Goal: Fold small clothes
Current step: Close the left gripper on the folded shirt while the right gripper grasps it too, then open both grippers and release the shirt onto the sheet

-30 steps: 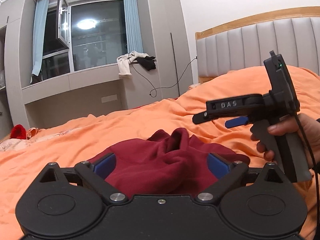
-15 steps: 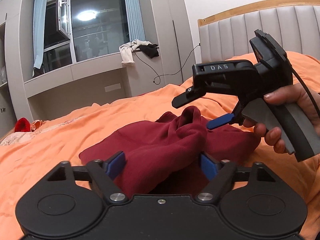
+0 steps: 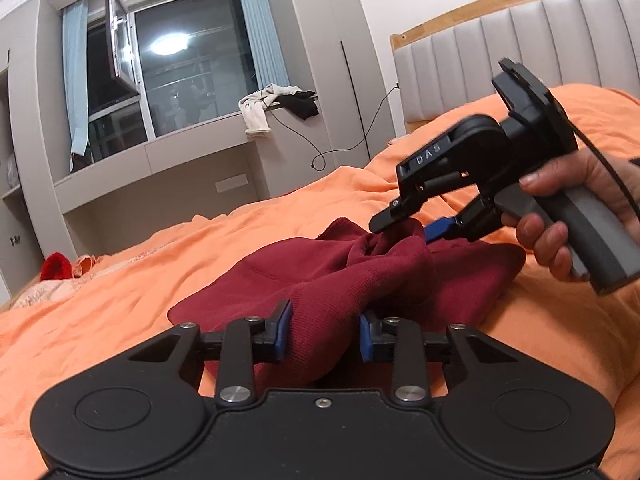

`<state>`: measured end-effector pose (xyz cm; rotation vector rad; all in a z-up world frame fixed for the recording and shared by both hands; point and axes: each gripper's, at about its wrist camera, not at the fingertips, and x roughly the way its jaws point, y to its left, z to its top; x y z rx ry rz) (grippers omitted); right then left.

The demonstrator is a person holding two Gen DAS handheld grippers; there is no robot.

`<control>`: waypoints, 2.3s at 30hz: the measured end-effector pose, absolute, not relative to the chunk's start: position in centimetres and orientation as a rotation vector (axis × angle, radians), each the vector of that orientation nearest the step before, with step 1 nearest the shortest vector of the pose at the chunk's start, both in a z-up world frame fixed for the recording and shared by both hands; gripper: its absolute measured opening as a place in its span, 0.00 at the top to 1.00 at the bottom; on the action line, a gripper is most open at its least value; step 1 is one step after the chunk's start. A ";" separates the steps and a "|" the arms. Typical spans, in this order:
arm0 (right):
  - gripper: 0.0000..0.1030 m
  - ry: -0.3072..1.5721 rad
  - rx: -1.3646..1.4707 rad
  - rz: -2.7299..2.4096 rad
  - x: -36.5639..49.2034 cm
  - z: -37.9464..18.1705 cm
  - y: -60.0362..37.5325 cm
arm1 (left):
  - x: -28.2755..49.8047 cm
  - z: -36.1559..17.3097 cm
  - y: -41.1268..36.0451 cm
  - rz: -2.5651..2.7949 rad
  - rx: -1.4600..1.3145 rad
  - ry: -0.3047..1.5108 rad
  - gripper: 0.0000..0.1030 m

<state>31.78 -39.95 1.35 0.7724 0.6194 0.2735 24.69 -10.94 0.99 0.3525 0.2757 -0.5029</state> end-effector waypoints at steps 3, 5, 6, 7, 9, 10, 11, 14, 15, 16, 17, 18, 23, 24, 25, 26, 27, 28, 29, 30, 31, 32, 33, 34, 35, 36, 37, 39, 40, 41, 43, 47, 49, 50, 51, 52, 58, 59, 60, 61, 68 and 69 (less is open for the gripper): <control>0.29 0.623 0.818 0.318 32.3 1.0 -39.9 | 24.6 0.9 -10.9 -0.505 0.364 0.273 0.66; 0.22 0.625 0.853 0.328 32.8 0.7 -39.9 | 24.5 0.9 -10.9 -0.506 0.367 0.272 0.66; 0.22 0.625 0.863 0.324 33.0 0.6 -39.8 | 24.5 0.9 -10.9 -0.507 0.367 0.272 0.66; 0.23 0.623 0.869 0.320 33.3 0.5 -39.9 | 24.5 0.9 -10.9 -0.507 0.368 0.271 0.66; 0.24 0.618 0.892 0.315 33.8 0.1 -40.0 | 24.4 0.9 -10.9 -0.508 0.372 0.270 0.66; 0.27 0.619 0.903 0.311 33.8 -0.1 -40.1 | 24.4 0.9 -11.0 -0.508 0.375 0.269 0.66; 0.34 0.620 0.909 0.303 34.0 -0.2 -40.1 | 24.4 0.9 -11.1 -0.508 0.380 0.267 0.66; 0.60 0.626 0.904 0.272 34.4 -0.6 -39.9 | 24.3 0.9 -11.5 -0.506 0.387 0.264 0.67; 0.63 0.628 0.902 0.268 34.5 -0.8 -39.9 | 24.3 0.9 -11.6 -0.506 0.388 0.264 0.67; 0.68 0.624 0.899 0.264 34.3 -0.8 -39.8 | 24.3 0.9 -11.6 -0.506 0.389 0.263 0.67; 0.76 0.615 0.890 0.262 34.3 -0.8 -39.7 | 24.3 0.9 -11.7 -0.507 0.389 0.263 0.67; 0.79 0.606 0.873 0.264 34.2 -0.6 -39.6 | 24.3 0.9 -11.7 -0.507 0.389 0.261 0.68; 0.84 0.529 0.766 0.266 33.0 1.0 -39.2 | 24.4 1.0 -11.6 -0.513 0.372 0.256 0.70; 0.84 0.511 0.744 0.264 32.7 1.4 -39.2 | 24.3 0.9 -11.6 -0.515 0.369 0.255 0.70; 0.85 0.495 0.727 0.263 32.3 1.8 -39.3 | 24.4 1.0 -11.7 -0.519 0.367 0.253 0.70; 0.85 0.483 0.714 0.260 32.0 2.1 -39.4 | 24.3 1.0 -11.8 -0.524 0.366 0.251 0.71; 0.85 0.469 0.702 0.257 31.7 2.4 -39.6 | 24.3 1.0 -11.9 -0.530 0.367 0.249 0.71; 0.85 0.458 0.694 0.252 31.2 2.8 -39.8 | 24.2 1.1 -12.1 -0.536 0.368 0.245 0.71; 0.85 0.448 0.690 0.247 30.9 3.0 -40.0 | 24.2 1.1 -12.3 -0.542 0.368 0.245 0.71; 0.85 0.439 0.688 0.240 30.5 3.2 -40.3 | 24.1 1.1 -12.5 -0.550 0.370 0.244 0.72; 0.85 0.431 0.689 0.233 30.2 3.3 -40.7 | 24.1 1.1 -12.7 -0.557 0.371 0.242 0.72; 0.85 0.426 0.692 0.229 29.7 3.4 -41.1 | 24.0 1.1 -12.9 -0.565 0.373 0.240 0.72; 0.85 0.421 0.694 0.222 29.3 3.5 -41.6 | 23.9 1.0 -13.1 -0.574 0.375 0.238 0.72; 0.85 0.418 0.693 0.217 29.0 3.6 -42.0 | 23.9 1.0 -13.2 -0.584 0.378 0.237 0.72; 0.85 0.416 0.689 0.212 28.6 3.7 -42.3 | 23.8 1.0 -13.4 -0.593 0.382 0.237 0.72; 0.85 0.415 0.683 0.203 28.2 3.7 -42.7 | 23.7 0.9 -13.6 -0.601 0.385 0.236 0.72; 0.85 0.417 0.679 0.197 27.9 3.6 -43.1 | 23.6 0.8 -13.7 -0.609 0.389 0.236 0.72; 0.85 0.434 0.678 0.179 27.4 3.2 -43.7 | 23.5 0.5 -14.2 -0.624 0.401 0.237 0.72; 0.85 0.442 0.679 0.172 27.2 3.0 -44.1 | 23.4 0.4 -14.5 -0.629 0.408 0.239 0.72; 0.85 0.449 0.677 0.167 27.0 2.7 -44.3 | 23.5 0.2 -14.6 -0.635 0.417 0.239 0.72; 0.85 0.464 0.668 0.155 26.9 2.3 -44.5 | 23.4 -0.1 -15.0 -0.640 0.432 0.239 0.72; 0.84 0.484 0.651 0.140 26.6 1.7 -44.8 | 23.2 -0.7 -15.7 -0.645 0.463 0.241 0.72; 0.84 0.495 0.647 0.133 26.5 1.3 -44.8 | 23.0 -1.0 -15.9 -0.646 0.477 0.241 0.70; 0.83 0.502 0.647 0.131 26.5 1.1 -44.8 | 23.0 -1.1 -15.9 -0.646 0.482 0.242 0.69; 0.82 0.508 0.644 0.128 26.5 1.0 -44.8 | 23.0 -1.1 -15.9 -0.650 0.480 0.245 0.67; 0.78 0.512 0.640 0.124 26.5 0.9 -44.7 | 23.0 -1.0 -15.8 -0.658 0.468 0.252 0.62; 0.65 0.529 0.658 0.119 26.6 0.5 -44.9 | 24.9 0.6 -13.6 -0.765 0.239 0.351 0.45; 0.63 0.530 0.661 0.118 26.6 0.4 -45.0 | 25.3 0.9 -13.1 -0.778 0.195 0.361 0.44; 0.62 0.530 0.658 0.117 26.6 0.4 -45.0 | 25.7 1.1 -12.7 -0.792 0.149 0.369 0.41; 0.59 0.528 0.655 0.117 26.6 0.4 -44.9 | 25.9 1.3 -12.2 -0.806 0.102 0.376 0.35; 0.24 0.527 0.611 0.101 26.3 0.4 -44.6 | 27.2 2.9 -9.7 -0.742 -0.089 0.345 0.06; 0.21 0.525 0.604 0.100 26.2 0.4 -44.6 | 27.3 3.1 -9.2 -0.712 -0.097 0.340 0.03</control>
